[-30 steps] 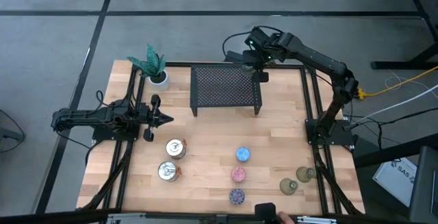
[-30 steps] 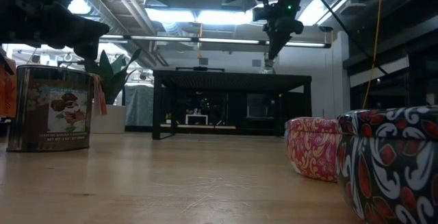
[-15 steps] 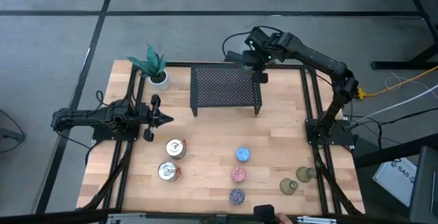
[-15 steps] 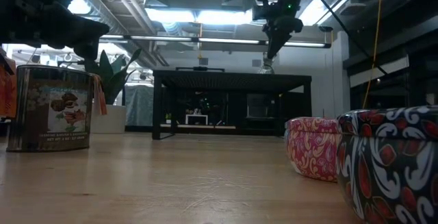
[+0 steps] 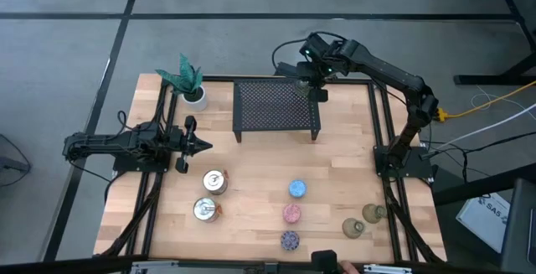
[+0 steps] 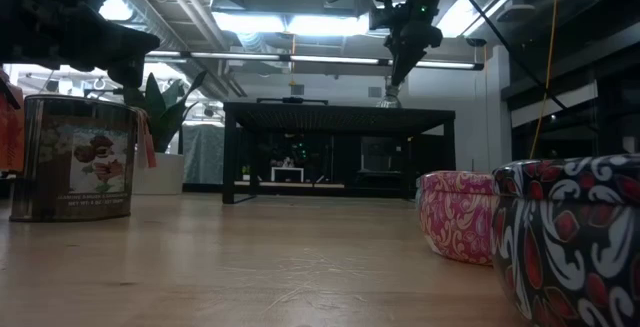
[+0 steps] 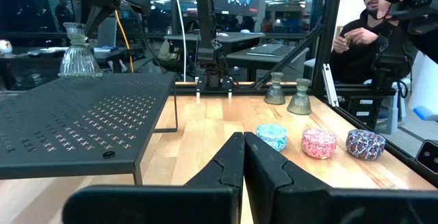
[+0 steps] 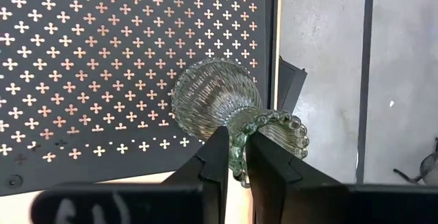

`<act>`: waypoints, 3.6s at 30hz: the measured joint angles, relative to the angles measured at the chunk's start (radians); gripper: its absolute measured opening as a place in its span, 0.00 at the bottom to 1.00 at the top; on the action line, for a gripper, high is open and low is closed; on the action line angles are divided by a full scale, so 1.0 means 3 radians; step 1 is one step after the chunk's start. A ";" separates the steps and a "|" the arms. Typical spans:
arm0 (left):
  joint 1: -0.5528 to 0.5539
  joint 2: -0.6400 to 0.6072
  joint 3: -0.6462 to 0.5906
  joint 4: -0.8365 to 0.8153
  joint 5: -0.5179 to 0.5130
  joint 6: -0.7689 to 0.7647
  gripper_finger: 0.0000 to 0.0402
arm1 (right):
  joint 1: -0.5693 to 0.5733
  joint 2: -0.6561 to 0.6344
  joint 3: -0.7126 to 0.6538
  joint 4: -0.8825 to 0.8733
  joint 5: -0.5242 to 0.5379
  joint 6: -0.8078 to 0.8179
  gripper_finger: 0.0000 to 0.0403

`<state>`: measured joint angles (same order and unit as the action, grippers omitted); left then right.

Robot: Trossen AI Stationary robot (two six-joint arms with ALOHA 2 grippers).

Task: Pick & Place candle stick holders
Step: Put the top candle holder on the shelf, then put the right candle holder on the shelf

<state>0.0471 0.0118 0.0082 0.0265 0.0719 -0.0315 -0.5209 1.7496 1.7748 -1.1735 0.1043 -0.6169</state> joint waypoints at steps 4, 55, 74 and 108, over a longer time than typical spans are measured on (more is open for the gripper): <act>0.0000 -0.0001 0.0000 0.0000 0.0000 0.0000 0.00 | 0.0000 0.0000 0.0000 -0.0055 -0.0001 0.0023 0.12; 0.0000 -0.0001 0.0000 0.0000 0.0000 0.0000 0.00 | 0.0370 -0.0010 0.0946 -0.0798 -0.0440 0.0391 0.31; -0.0001 0.0000 0.0000 0.0000 0.0000 0.0000 0.00 | 0.0898 -0.0009 0.0945 -0.1335 -0.0798 0.1145 0.31; 0.0000 0.0000 0.0000 0.0000 0.0001 0.0000 0.00 | 0.1284 -0.1011 -0.1053 -0.0864 -0.0909 0.2058 0.31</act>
<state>0.0471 0.0117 0.0082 0.0265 0.0723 -0.0315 -0.1358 1.4463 1.4590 -1.4325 -0.1684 0.0005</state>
